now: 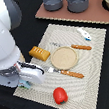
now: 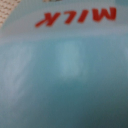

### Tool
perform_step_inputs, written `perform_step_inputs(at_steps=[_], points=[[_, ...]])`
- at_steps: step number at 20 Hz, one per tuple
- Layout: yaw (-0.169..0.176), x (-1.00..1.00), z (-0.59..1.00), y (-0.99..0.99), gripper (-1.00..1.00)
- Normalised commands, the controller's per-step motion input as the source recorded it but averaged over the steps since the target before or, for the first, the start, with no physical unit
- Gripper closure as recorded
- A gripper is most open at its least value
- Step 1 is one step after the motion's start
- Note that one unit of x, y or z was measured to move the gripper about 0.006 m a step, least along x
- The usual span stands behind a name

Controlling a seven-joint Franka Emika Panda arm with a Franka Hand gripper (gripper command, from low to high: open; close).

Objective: Interact with the objects in diverse but meaningful ways.

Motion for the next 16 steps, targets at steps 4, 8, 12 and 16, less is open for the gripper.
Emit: perform_step_inputs(at_steps=[4, 8, 12, 16], points=[[-0.033, 0.18, 1.0, 0.04, 1.0], [-0.04, 0.41, 1.0, 0.23, 1.0], [-0.031, 0.76, 1.0, 0.43, 1.0], [0.0, 0.81, 1.0, 0.49, 1.0]])
